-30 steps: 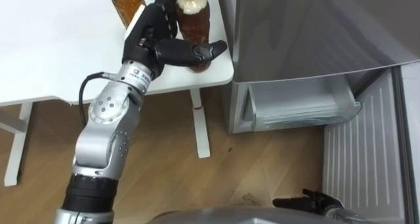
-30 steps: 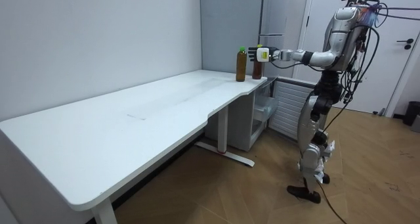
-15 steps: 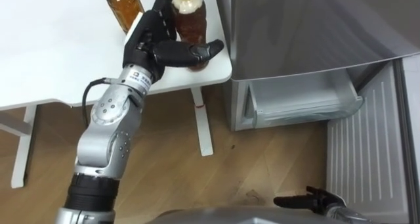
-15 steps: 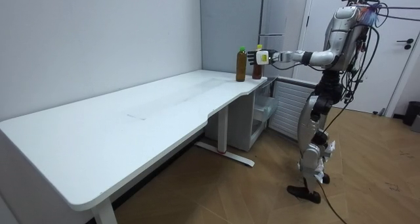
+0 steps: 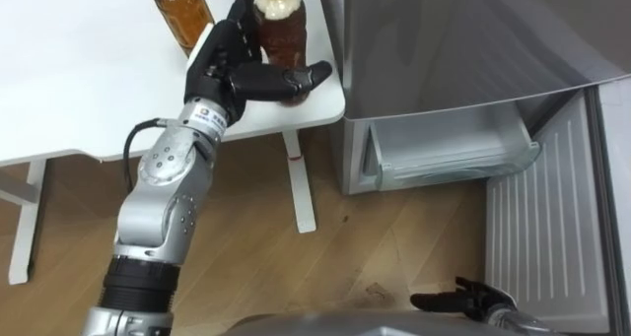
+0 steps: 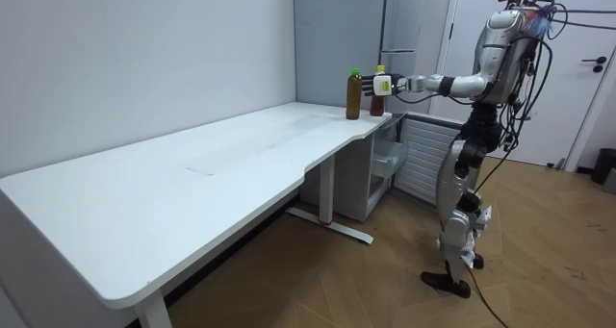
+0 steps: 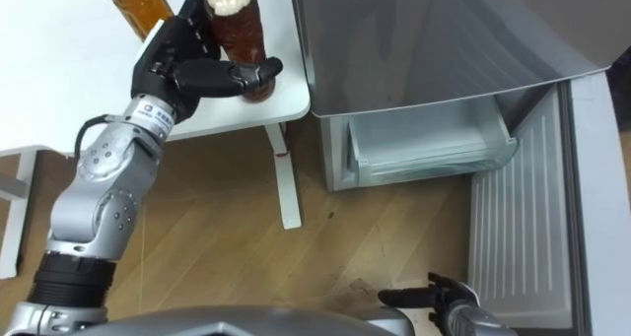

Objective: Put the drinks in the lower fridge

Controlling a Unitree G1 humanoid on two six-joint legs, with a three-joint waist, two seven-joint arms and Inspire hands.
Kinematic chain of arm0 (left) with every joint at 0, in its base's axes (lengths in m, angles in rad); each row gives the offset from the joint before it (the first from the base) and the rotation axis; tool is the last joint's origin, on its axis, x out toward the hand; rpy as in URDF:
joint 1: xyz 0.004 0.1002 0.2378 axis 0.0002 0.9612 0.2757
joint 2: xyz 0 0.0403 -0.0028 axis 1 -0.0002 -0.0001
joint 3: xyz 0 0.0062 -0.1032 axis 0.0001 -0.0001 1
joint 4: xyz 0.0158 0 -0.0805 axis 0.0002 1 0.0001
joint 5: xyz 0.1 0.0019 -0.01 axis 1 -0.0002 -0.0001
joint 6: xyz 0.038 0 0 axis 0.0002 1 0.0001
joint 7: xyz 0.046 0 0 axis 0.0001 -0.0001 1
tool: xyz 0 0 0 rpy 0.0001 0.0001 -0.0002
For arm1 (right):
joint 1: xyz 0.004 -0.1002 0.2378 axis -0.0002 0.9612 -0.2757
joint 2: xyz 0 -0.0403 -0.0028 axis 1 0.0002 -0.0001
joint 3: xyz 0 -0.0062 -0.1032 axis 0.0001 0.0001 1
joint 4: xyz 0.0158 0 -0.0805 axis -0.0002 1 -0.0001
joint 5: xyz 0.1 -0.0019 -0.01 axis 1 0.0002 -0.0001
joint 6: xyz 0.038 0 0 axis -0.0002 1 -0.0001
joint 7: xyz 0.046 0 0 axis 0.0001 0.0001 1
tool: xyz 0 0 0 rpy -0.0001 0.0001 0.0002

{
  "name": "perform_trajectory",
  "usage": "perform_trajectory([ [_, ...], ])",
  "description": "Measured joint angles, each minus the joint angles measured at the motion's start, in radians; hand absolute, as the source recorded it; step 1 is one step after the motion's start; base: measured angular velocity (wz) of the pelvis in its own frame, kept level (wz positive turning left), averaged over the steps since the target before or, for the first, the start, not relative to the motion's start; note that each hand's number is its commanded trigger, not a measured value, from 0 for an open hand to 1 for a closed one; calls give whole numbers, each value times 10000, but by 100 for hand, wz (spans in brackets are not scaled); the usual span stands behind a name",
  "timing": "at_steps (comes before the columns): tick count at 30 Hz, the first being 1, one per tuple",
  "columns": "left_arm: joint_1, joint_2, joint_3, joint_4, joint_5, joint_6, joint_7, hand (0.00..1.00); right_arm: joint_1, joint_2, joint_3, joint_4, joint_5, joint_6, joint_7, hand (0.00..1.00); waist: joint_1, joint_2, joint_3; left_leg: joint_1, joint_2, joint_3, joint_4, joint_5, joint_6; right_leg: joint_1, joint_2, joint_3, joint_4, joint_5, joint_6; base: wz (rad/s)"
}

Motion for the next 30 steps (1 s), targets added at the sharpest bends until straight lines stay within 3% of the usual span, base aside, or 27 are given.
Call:
perform_trajectory([
  [6,-494,-9,158,220,-14,0,372,0,1,25,75,-4,0,7,43,0,-14,-89,2,38,1,47,2,0,0,27,-2,-9,0,0,0,0],
  [16,-842,-23,499,1612,-3,-1,554,0,-28,16,-49,58,-223,19,44,0,-49,24,-51,53,19,64,4,-1,-1,37,14,8,21,6,-11,0],
  [21,-962,-39,1043,1665,-3,-1,602,0,-57,2,-177,65,-370,10,128,0,-85,88,-60,21,22,65,3,-2,-1,9,16,6,18,7,-11,0],
  [30,-1299,-37,1132,1680,-56,-3,730,0,-112,3,-322,63,-370,2,303,0,-283,130,-45,-132,22,64,32,-1,-1,-125,15,2,21,11,-15,0],
])
